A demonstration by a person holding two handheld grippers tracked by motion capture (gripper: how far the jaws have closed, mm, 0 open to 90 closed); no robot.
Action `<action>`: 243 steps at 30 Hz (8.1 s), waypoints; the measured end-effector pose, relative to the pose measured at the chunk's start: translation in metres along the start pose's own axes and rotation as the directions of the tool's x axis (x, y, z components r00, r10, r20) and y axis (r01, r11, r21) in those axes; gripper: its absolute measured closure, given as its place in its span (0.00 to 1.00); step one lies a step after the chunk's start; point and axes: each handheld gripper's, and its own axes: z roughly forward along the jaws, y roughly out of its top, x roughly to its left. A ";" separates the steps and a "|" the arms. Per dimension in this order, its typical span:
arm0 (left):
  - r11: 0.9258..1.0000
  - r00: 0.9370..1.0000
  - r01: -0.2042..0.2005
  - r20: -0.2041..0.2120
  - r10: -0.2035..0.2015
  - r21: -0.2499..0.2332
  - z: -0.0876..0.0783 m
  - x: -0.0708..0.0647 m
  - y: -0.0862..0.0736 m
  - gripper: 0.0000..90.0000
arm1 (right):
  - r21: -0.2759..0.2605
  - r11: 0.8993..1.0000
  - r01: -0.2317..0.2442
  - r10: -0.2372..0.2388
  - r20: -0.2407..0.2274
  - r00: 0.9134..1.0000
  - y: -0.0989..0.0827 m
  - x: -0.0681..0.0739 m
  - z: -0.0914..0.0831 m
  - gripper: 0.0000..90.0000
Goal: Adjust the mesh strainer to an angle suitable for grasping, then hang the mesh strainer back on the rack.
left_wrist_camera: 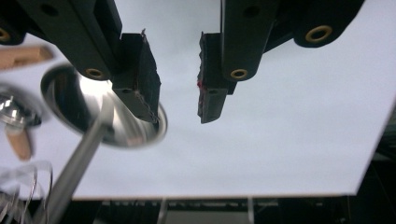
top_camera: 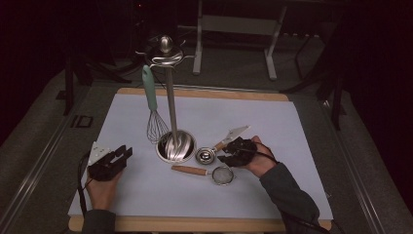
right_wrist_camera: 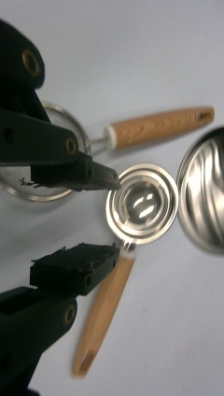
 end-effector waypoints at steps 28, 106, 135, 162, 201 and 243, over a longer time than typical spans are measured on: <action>0.999 0.999 -0.033 -0.029 0.034 0.020 0.007 -0.005 -0.022 0.73 | 0.116 0.993 0.032 -0.004 -0.232 0.973 0.022 0.020 0.058 0.88; 0.998 0.997 -0.061 -0.042 0.061 0.005 0.004 -0.008 -0.023 0.72 | 0.088 0.994 0.058 -0.033 -0.260 0.965 0.043 0.027 0.016 0.79; 0.998 0.997 -0.062 -0.043 0.062 0.003 0.004 -0.009 -0.023 0.72 | -0.173 0.985 0.017 -0.043 -0.145 0.989 0.054 0.031 -0.032 0.79; 0.998 0.997 -0.065 -0.043 0.066 0.006 0.005 -0.009 -0.023 0.72 | -0.273 0.962 0.015 -0.042 -0.095 0.995 0.066 0.027 -0.055 0.79; 0.998 0.997 -0.066 -0.046 0.066 0.006 0.005 -0.010 -0.023 0.71 | -0.458 0.889 0.005 -0.050 -0.086 0.995 0.082 0.018 -0.088 0.79; 0.998 0.997 -0.060 -0.043 0.060 0.007 0.005 -0.009 -0.023 0.70 | -0.624 0.781 0.002 -0.054 -0.065 0.996 0.122 0.016 -0.117 0.79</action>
